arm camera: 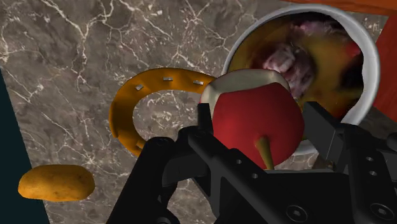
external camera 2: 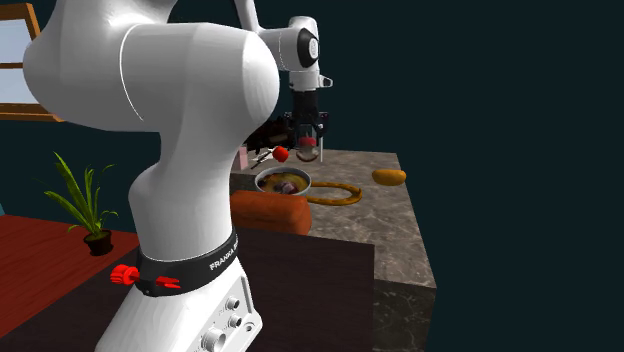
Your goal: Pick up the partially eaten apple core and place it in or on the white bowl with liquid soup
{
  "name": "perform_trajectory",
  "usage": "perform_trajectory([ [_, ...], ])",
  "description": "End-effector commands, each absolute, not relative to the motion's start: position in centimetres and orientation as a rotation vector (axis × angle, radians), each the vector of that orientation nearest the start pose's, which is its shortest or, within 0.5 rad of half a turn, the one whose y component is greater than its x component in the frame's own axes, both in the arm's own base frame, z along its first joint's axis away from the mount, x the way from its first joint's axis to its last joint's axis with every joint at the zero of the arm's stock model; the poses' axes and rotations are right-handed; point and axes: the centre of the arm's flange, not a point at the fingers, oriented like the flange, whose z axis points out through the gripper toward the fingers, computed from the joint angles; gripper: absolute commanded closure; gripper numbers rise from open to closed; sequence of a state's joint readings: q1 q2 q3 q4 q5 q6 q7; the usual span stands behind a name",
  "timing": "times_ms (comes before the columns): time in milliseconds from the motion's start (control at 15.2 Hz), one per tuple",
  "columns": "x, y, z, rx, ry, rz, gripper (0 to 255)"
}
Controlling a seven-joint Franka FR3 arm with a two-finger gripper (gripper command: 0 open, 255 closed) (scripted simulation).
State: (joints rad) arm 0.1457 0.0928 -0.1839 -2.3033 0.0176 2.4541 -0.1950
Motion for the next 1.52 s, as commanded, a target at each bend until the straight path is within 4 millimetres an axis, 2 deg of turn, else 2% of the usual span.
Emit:
perform_trajectory([
  [0, 53.3, 0.5, 31.4, -3.144, -0.225, -0.093, 255],
  [396, 55.4, 8.2, 31.9, -3.144, -0.225, -0.093, 255],
  [1452, 55.4, 8.2, 23.5, -3.144, -0.225, -0.093, 255],
])
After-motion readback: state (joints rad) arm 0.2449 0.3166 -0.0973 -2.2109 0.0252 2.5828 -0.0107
